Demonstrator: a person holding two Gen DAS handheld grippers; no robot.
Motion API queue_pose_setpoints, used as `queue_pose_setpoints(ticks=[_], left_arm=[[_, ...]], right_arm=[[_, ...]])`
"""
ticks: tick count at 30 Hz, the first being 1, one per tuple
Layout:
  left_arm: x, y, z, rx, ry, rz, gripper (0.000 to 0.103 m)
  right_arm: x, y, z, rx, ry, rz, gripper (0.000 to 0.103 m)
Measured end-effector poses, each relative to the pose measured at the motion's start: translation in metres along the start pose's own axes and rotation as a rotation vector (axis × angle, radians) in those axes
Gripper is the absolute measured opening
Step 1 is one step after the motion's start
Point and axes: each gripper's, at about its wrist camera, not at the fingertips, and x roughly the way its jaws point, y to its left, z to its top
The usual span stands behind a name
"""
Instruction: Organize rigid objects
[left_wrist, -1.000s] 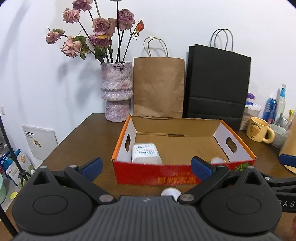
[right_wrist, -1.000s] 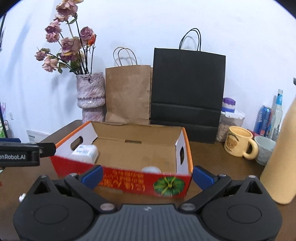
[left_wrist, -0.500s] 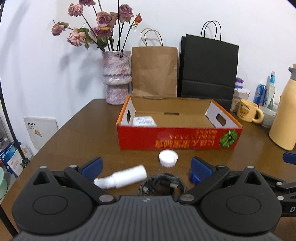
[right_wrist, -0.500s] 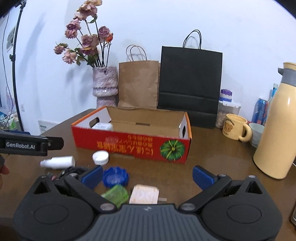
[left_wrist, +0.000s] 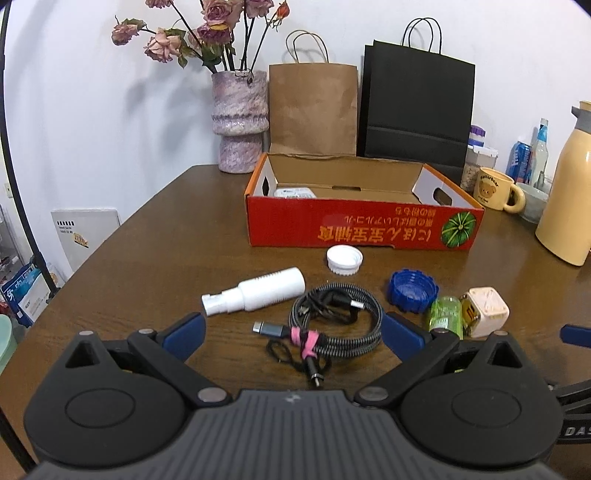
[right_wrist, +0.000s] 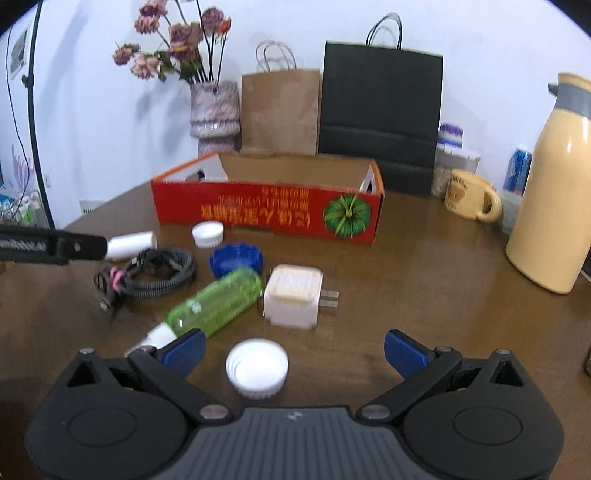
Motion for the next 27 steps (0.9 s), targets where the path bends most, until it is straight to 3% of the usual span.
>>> queue_pose_setpoints(ticks=[7, 12, 15, 19, 27], left_arm=[[0.000, 0.005, -0.003, -0.010, 0.010, 0.010, 0.103], [0.001, 0.007, -0.003, -0.017, 0.016, 0.016, 0.103], [0.001, 0.006, -0.004, -0.017, 0.018, 0.015, 0.103], [0.001, 0.004, -0.005, -0.013, 0.021, 0.015, 0.103], [0.003, 0.001, -0.007, -0.006, 0.033, 0.016, 0.103]], right_arm=[[0.024, 0.004, -0.007, 0.005, 0.081, 0.018, 0.102], [0.034, 0.007, -0.006, 0.000, 0.099, 0.044, 0.093], [0.032, 0.009, -0.006, -0.011, 0.082, 0.058, 0.080], [0.028, 0.008, -0.006, -0.012, 0.053, 0.064, 0.042], [0.025, 0.009, -0.009, -0.017, 0.019, 0.053, 0.040]])
